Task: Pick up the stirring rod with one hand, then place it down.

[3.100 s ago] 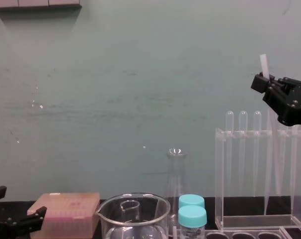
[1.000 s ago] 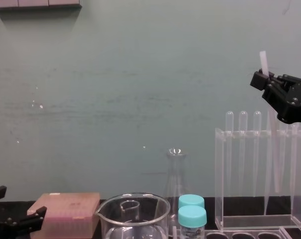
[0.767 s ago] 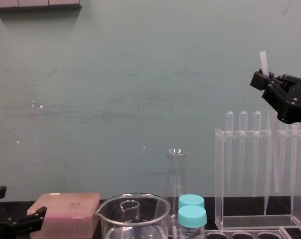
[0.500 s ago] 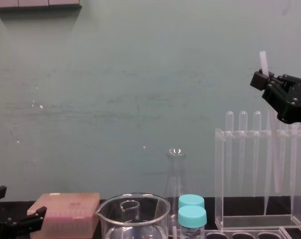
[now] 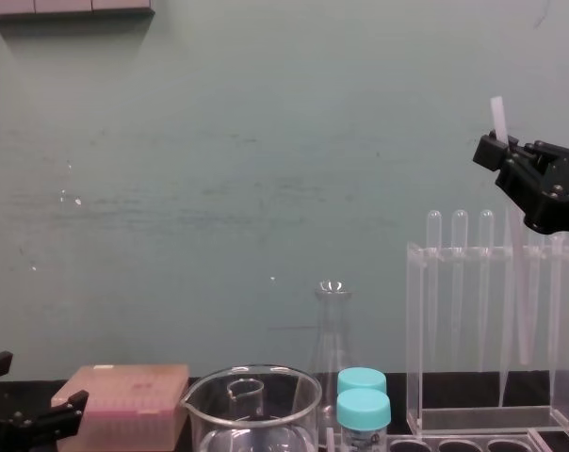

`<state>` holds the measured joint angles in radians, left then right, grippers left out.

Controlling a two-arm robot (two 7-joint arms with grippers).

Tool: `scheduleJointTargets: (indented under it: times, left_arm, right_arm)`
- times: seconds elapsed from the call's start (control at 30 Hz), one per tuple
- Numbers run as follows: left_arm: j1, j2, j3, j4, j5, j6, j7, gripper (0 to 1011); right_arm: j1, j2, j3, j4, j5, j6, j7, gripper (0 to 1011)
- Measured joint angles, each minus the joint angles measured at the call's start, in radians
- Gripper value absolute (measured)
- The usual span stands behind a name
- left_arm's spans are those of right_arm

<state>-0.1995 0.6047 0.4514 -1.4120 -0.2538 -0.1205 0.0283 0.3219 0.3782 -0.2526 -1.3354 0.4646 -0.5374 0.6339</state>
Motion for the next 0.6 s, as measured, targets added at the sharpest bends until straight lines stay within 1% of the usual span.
scheduleJointTargets:
  times: [0.5, 0.6]
  left_arm:
    - [0.000, 0.000, 0.000, 0.000, 0.000, 0.000, 0.000, 1000]
    - [0.000, 0.000, 0.000, 0.000, 0.000, 0.000, 0.000, 1000]
  right_arm:
    - [0.000, 0.000, 0.001, 0.000, 0.000, 0.000, 0.001, 67]
    - [0.001, 0.001, 0.000, 0.000, 0.012, 0.009, 0.026, 67]
